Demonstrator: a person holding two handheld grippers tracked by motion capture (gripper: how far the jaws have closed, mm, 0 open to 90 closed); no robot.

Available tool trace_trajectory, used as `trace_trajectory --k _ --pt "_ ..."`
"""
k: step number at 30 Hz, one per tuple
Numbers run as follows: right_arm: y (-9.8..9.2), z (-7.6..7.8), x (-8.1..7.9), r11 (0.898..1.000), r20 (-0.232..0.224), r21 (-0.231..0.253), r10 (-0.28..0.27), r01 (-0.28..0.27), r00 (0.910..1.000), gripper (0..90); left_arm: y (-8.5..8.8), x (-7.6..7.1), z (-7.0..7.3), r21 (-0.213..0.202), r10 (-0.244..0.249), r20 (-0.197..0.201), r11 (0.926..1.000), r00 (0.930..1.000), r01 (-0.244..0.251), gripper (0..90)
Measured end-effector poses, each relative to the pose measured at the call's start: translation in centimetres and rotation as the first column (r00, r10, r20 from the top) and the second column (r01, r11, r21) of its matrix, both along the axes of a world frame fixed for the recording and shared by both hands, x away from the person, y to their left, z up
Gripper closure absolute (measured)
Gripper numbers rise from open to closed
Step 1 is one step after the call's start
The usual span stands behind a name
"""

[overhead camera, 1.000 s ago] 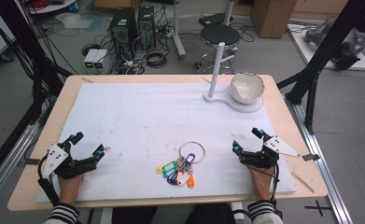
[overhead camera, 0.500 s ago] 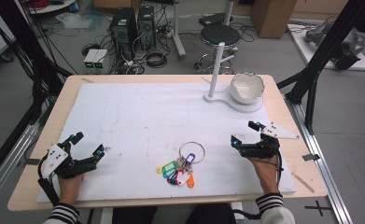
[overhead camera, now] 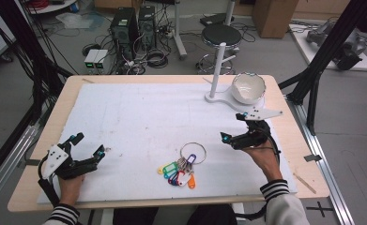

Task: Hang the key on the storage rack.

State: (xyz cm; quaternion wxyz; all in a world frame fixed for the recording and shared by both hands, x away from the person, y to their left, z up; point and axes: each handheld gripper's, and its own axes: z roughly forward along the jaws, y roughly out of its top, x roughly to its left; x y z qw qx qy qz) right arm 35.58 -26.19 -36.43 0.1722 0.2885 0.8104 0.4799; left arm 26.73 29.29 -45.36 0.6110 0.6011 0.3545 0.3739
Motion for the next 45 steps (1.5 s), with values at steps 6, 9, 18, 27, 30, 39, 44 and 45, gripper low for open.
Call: trace_trajectory --k 6,9,18,27,30,39,44,45 --pt "2.0 0.7 1.1 0.993 -0.069 -0.092 0.067 -0.073 0.9954 1.5 0.0 0.0 0.0 0.0 0.0 -0.005 1.0 1.0 0.0 9.9" --pt "3.0 1.1 1.6 0.987 -0.102 -0.129 0.08 -0.093 0.9916 1.5 0.0 0.1 0.0 -0.006 0.0 -0.005 1.0 1.0 0.0 9.9" --pt "7.0 1.1 3.2 0.935 -0.21 -0.297 0.134 -0.194 0.9684 1.5 0.0 0.1 0.0 -0.006 -0.002 -0.007 1.0 1.0 0.002 9.8" --pt "9.3 0.4 4.4 0.89 -0.292 -0.378 0.148 -0.256 0.945 1.5 0.0 0.0 0.0 -0.005 -0.003 -0.006 1.0 1.0 0.003 9.9" --pt "9.7 0.1 4.7 0.873 -0.305 -0.406 0.148 -0.269 0.9408 1.5 0.0 0.0 0.0 -0.006 -0.003 -0.006 1.0 1.0 0.003 9.9" --pt "11.2 -1.5 5.4 0.82 -0.347 -0.492 0.123 -0.293 0.9295 1.4 0.0 0.0 0.0 -0.008 -0.002 -0.004 1.0 1.0 0.002 9.9" --pt "11.5 -1.9 5.5 0.804 -0.37 -0.505 0.126 -0.313 0.9204 1.5 0.0 0.0 0.0 -0.009 -0.002 -0.004 1.0 1.0 0.002 9.9" --pt "11.7 -2.2 5.6 0.79 -0.381 -0.52 0.126 -0.325 0.9158 1.5 0.0 0.0 0.0 -0.009 -0.001 -0.004 1.0 1.0 0.001 9.8"
